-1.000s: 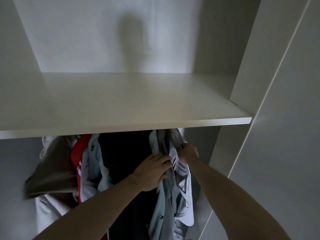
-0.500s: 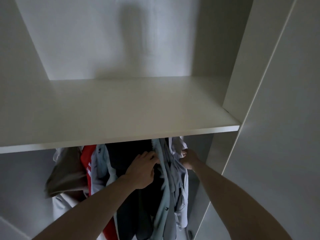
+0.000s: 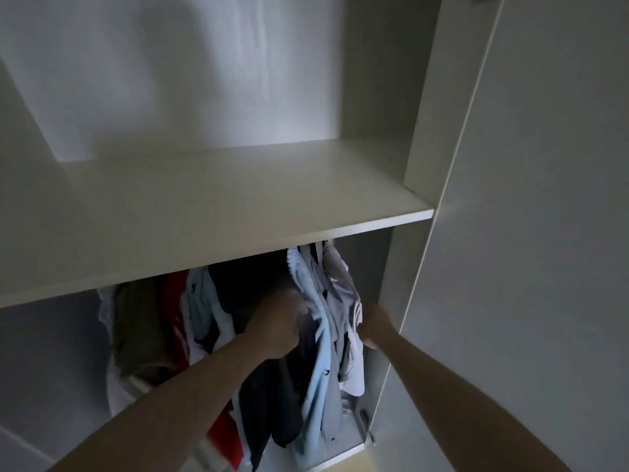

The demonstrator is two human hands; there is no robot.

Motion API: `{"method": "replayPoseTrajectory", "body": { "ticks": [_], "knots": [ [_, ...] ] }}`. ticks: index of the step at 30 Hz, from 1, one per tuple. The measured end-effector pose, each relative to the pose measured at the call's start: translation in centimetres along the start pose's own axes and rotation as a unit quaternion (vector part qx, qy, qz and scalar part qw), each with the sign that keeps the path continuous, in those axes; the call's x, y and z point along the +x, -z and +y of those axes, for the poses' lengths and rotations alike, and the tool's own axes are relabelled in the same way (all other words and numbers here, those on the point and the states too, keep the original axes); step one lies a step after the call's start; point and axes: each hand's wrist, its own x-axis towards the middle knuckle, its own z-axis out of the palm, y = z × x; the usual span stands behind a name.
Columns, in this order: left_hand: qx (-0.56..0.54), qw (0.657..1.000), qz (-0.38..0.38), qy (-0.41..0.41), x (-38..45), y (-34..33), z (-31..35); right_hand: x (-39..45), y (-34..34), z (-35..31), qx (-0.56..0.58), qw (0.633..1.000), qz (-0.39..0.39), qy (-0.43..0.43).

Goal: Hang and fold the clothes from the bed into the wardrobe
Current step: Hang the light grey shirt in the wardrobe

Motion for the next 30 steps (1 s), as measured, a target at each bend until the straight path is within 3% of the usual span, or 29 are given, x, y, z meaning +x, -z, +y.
{"method": "replayPoseTrajectory", "body": {
  "ticks": [5, 10, 25, 30],
  "knots": [
    [-0.029, 0.999, -0.008, -0.028, -3.0, 0.8, 2.8, -9.1, 1.4, 1.7, 0.105, 0.993, 0.057, 0.0],
    [-0.058, 0.996, -0.022, -0.064, -5.6, 0.8, 6.3, -17.1, 1.9, 4.6, 0.141, 0.986, 0.09, -0.025],
    [-0.107, 0.989, -0.066, -0.077, -9.0, 1.2, 22.5, -35.8, 6.7, 14.2, 0.157, 0.976, 0.145, -0.039],
    [-0.094, 0.982, -0.074, -0.148, -11.8, 1.6, 29.8, -41.8, 9.0, 18.5, 0.166, 0.972, 0.161, -0.038]
  ]
}}
